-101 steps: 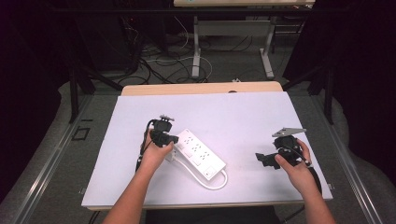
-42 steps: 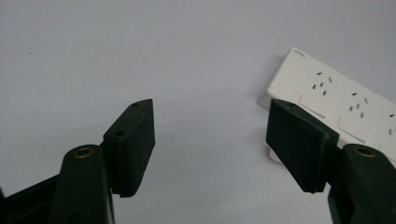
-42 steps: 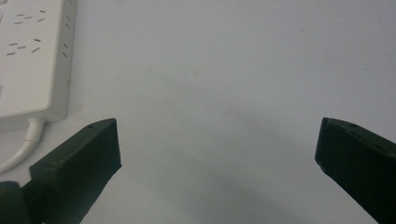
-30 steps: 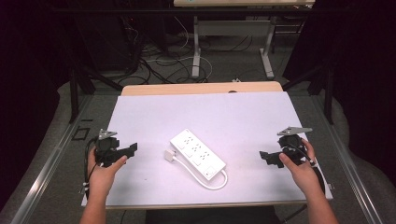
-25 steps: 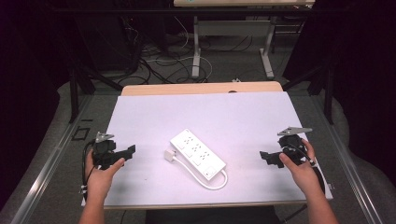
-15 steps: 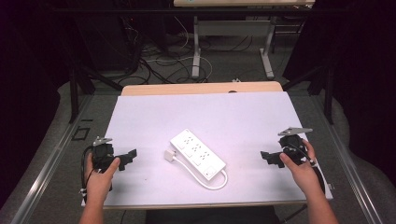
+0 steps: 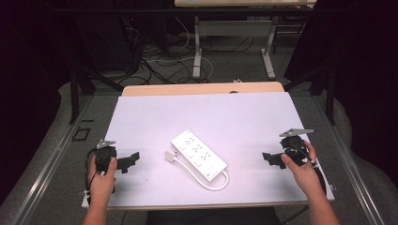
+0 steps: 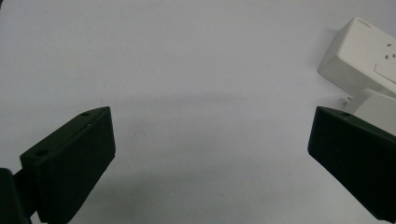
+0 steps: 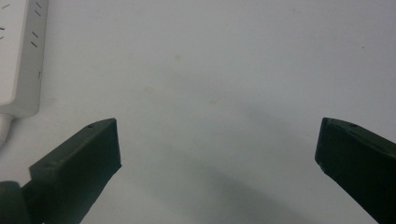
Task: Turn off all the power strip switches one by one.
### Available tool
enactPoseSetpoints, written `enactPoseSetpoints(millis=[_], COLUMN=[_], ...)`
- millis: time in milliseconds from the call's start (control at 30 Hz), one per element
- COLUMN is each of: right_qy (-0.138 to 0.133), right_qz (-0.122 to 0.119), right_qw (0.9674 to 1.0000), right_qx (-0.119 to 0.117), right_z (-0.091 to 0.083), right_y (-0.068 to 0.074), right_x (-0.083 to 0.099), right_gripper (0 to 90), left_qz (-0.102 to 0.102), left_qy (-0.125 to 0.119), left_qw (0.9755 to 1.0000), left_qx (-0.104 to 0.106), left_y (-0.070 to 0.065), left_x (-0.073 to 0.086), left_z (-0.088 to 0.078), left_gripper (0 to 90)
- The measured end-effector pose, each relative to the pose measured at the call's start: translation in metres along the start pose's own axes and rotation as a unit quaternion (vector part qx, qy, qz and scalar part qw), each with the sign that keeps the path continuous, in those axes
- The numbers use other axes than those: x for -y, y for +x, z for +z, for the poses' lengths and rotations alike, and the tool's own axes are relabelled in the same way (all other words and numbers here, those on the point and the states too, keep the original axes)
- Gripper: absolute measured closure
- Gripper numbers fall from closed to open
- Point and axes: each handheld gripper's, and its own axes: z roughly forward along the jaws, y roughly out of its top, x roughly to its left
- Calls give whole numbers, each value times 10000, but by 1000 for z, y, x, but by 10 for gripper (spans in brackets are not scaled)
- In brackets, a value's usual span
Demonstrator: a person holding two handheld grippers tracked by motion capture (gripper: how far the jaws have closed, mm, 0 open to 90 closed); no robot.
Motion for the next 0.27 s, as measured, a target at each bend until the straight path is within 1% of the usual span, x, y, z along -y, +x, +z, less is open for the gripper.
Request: enactPoseSetpoints(millis=[33, 133, 167, 200, 267], right_qy=[-14, -30, -18, -5, 4], right_qz=[-11, -14, 24, 0, 21], right_qw=[10000, 10000, 10000, 10000, 10000], right_qx=[-23, -24, 8, -6, -20], right_z=[0, 0, 0, 1, 1], right_y=[0, -1, -1, -2, -2], right_x=[0, 0, 0, 0, 0], right_gripper=[0, 0, 0, 0, 0], left_qz=[-13, -19, -20, 18, 43], left_qy=[-86, -82, -79, -18, -10], left_qw=[10000, 10000, 10000, 10000, 10000], left_qx=[-15, -16, -11, 9, -2], left_y=[-1, -1, -1, -1, -1], left_x=[1, 1, 1, 1, 1], left_z=[2, 2, 2, 1, 1], left_gripper=[11, 11, 11, 11, 11])
